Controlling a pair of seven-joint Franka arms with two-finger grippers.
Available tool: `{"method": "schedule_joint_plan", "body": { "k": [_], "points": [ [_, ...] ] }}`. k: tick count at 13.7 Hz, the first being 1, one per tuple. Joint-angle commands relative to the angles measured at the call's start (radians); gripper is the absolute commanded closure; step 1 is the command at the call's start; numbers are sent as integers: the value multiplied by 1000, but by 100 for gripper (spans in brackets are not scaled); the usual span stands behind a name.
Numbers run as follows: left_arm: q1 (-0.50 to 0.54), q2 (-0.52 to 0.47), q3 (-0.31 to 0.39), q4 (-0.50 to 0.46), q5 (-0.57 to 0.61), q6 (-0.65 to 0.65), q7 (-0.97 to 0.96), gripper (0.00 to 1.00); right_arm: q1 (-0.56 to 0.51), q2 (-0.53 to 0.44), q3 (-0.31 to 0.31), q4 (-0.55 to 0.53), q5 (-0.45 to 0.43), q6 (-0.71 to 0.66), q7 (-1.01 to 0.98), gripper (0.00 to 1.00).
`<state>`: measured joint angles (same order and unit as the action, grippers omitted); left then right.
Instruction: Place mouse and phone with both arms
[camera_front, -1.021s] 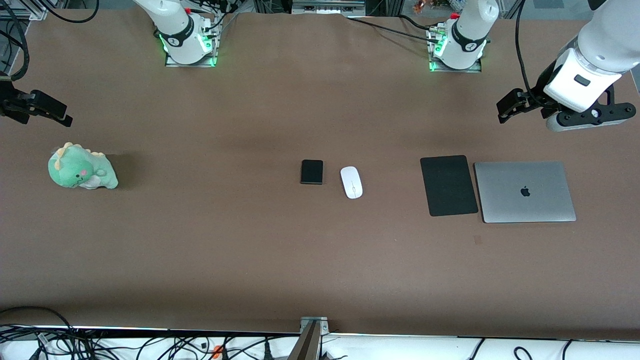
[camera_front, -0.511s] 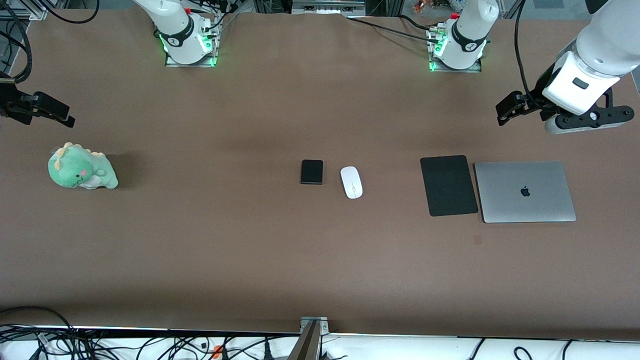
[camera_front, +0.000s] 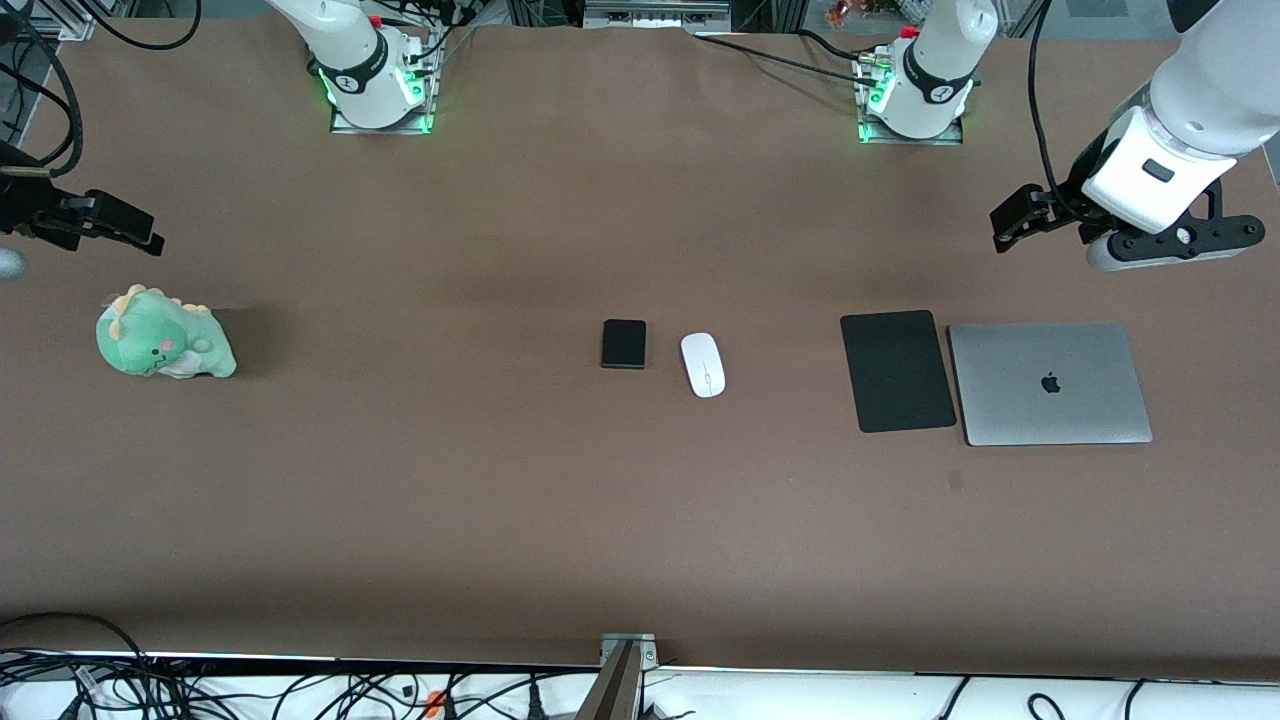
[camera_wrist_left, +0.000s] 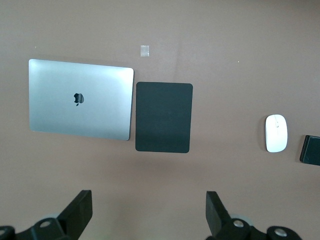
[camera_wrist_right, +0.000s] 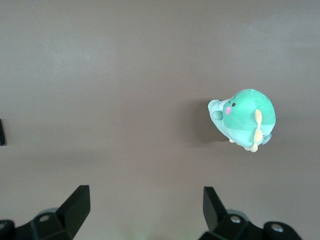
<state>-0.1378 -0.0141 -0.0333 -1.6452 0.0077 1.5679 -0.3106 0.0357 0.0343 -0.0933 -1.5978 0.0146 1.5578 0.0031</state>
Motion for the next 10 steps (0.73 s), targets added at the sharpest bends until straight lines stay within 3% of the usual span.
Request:
{"method": "schedule_joint_plan", "body": {
  "k": [1, 10],
  "points": [
    [4, 2, -7, 4, 15, 4, 18, 0, 1, -8, 3, -7, 1, -10, -8, 0],
    [4, 2, -7, 4, 14, 3, 18, 0, 49, 24, 1, -27, -15, -10, -9, 0]
  ]
}}
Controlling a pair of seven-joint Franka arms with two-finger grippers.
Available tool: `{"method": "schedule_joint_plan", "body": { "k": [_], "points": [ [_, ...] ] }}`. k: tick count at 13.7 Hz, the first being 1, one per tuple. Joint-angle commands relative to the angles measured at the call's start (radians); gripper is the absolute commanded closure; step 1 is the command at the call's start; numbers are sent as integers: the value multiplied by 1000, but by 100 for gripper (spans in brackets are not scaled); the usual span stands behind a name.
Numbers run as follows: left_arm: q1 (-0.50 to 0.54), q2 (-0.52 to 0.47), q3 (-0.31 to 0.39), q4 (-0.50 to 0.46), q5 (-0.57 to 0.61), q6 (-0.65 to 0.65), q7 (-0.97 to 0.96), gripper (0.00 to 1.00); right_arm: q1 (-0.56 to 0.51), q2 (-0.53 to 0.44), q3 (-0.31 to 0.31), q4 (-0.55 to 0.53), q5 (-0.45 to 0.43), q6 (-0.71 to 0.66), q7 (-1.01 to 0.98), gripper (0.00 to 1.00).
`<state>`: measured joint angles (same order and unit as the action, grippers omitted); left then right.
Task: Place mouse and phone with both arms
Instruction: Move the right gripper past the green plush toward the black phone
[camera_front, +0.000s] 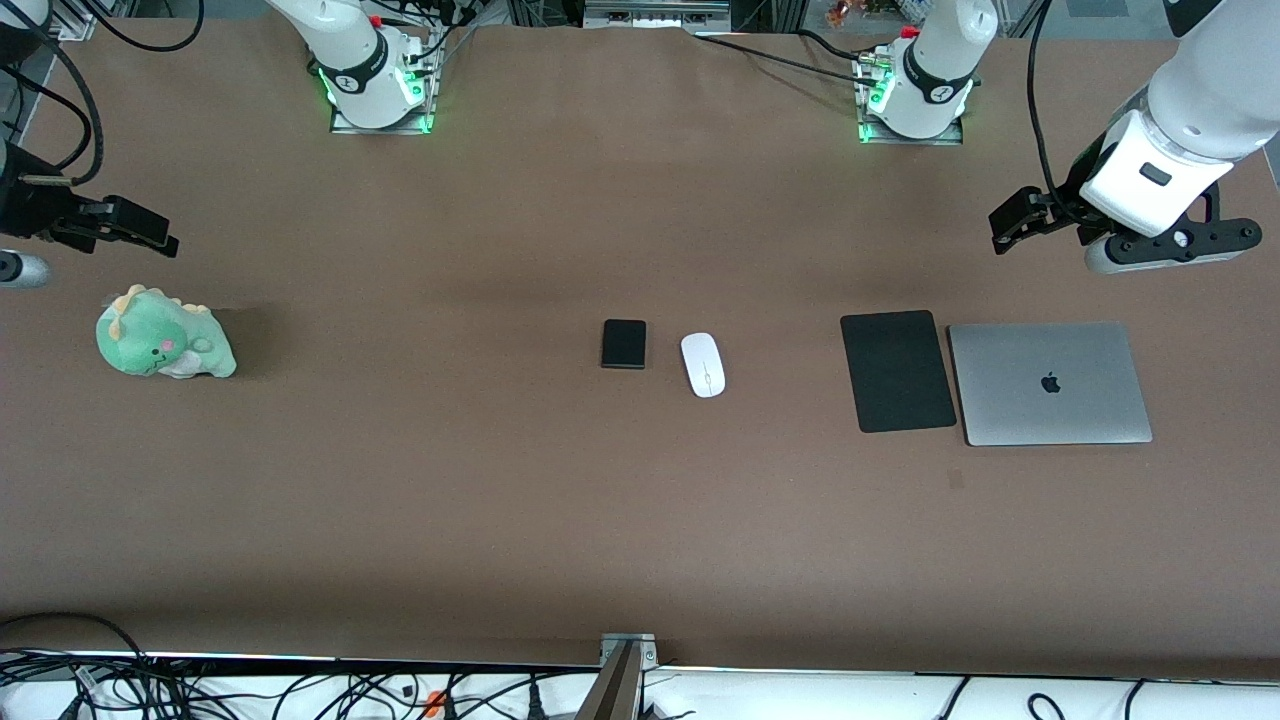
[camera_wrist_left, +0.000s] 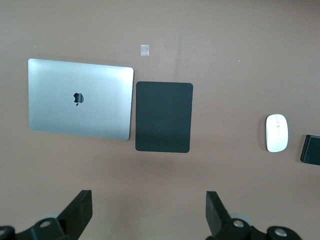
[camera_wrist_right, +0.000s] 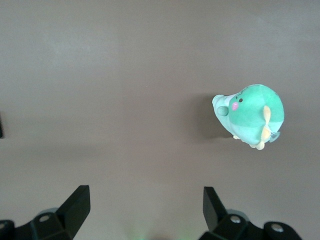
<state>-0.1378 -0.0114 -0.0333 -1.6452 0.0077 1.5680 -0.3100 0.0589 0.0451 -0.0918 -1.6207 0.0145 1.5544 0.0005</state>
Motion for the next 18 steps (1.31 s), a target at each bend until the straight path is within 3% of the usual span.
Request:
{"method": "schedule_joint_plan", "body": {
  "k": [1, 5, 8, 14, 18],
  "points": [
    [6, -1, -7, 4, 14, 4, 17, 0, 27, 28, 1, -4, -13, -7, -4, 0],
    [4, -1, -7, 4, 14, 4, 17, 0, 73, 122, 1, -4, -2, 10, 3, 0],
    [4, -1, -7, 4, 14, 4, 17, 0, 113, 157, 3, -36, 24, 102, 91, 0],
    [3, 7, -7, 4, 12, 4, 14, 0, 284, 248, 3, -44, 32, 245, 304, 0],
    [3, 7, -8, 4, 11, 4, 14, 0, 426, 314, 3, -42, 33, 415, 488, 0]
  ]
}}
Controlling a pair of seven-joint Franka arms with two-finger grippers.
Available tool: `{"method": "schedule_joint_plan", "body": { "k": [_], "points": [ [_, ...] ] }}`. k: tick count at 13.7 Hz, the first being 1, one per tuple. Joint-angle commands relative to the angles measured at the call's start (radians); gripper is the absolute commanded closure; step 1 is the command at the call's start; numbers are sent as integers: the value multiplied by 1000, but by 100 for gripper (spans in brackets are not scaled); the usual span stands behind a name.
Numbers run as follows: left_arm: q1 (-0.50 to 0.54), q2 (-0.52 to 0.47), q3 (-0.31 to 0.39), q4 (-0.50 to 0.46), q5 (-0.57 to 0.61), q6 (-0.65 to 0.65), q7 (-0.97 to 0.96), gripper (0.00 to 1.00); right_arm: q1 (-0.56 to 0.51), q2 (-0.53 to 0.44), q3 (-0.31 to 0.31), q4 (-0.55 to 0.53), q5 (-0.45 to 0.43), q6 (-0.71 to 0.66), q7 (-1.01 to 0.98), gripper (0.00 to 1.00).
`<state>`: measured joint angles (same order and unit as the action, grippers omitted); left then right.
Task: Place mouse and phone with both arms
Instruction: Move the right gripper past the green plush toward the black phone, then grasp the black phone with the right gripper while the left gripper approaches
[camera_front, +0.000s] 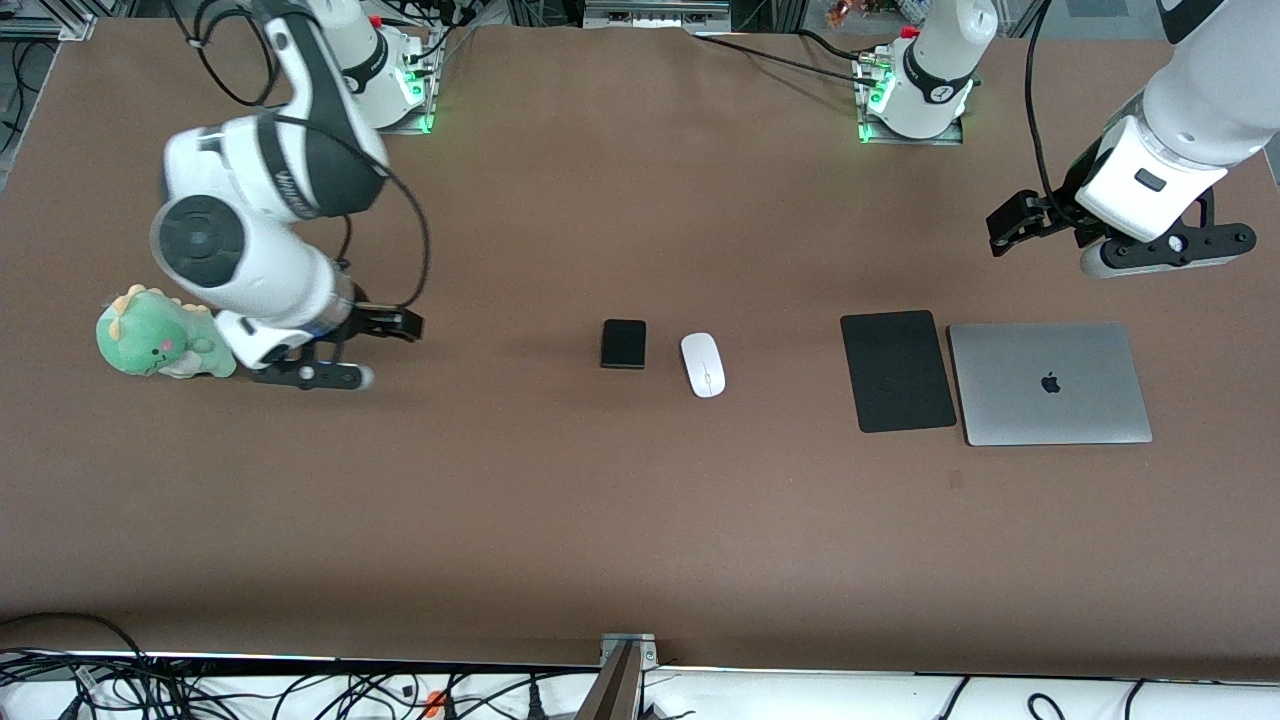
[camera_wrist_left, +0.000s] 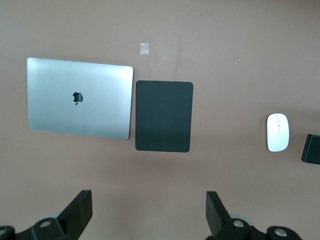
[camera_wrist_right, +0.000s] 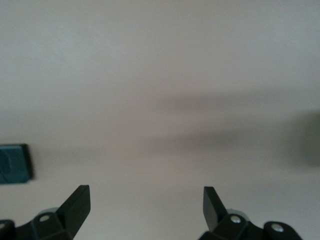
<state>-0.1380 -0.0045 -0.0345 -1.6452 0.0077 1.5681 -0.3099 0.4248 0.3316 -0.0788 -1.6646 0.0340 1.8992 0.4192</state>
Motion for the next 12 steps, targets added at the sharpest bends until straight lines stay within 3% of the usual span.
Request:
{"method": "schedule_joint_plan", "body": {
  "k": [1, 9, 12],
  "points": [
    [3, 1, -5, 4, 11, 4, 14, 0, 95, 49, -10, 2, 17, 116, 105, 0],
    [3, 12, -5, 5, 11, 4, 14, 0, 304, 222, -10, 3, 46, 426, 421, 0],
    [3, 12, -5, 5, 11, 6, 14, 0, 347, 282, -12, 3, 41, 504, 432, 0]
  ]
}}
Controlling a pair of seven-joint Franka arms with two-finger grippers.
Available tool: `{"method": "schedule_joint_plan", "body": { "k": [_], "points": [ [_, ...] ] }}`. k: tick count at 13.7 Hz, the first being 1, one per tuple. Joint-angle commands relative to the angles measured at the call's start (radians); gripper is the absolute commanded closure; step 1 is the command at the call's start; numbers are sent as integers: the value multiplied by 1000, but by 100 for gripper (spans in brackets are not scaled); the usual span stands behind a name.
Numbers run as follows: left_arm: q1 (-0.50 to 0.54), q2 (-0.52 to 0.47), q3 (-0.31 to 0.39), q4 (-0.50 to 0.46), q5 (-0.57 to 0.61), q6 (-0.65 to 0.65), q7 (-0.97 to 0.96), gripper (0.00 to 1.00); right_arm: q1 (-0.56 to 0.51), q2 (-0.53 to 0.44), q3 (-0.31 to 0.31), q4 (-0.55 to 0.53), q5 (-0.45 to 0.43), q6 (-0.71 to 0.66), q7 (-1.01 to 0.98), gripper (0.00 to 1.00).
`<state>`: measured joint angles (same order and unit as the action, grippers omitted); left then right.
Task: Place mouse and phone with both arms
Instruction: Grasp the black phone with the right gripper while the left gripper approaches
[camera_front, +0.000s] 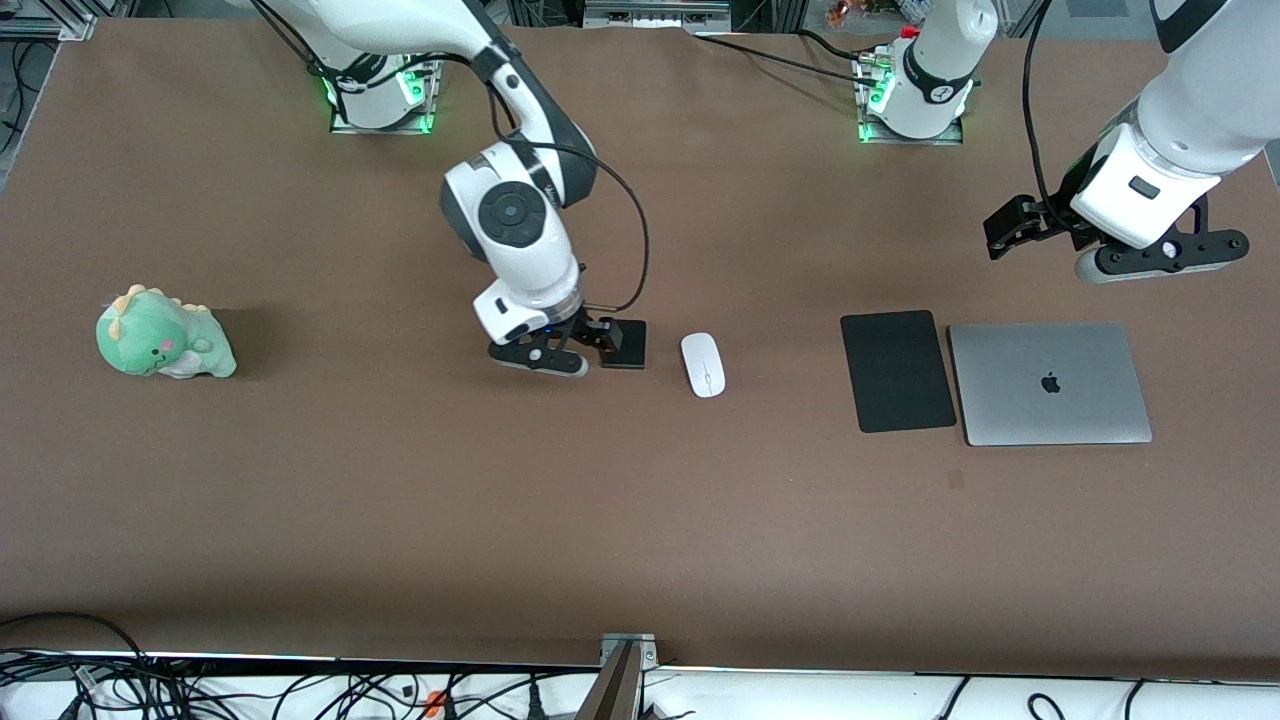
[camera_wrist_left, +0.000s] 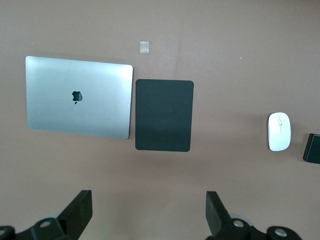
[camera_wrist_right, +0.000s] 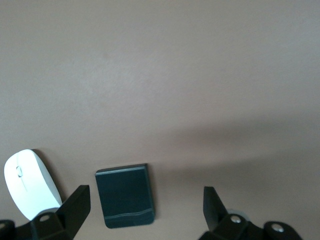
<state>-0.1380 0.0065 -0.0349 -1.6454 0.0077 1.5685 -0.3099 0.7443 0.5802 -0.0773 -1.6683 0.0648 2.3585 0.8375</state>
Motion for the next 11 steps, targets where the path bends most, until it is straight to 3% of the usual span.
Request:
{"method": "schedule_joint_plan", "body": {
  "k": [1, 11],
  "points": [
    [3, 1, -5, 6, 11, 5, 14, 0, 47, 52, -13, 7, 9, 71, 14, 0],
    [-3, 39, -7, 9, -2, 7, 11, 0, 135, 173, -24, 5, -108, 203, 12, 0]
  ]
}}
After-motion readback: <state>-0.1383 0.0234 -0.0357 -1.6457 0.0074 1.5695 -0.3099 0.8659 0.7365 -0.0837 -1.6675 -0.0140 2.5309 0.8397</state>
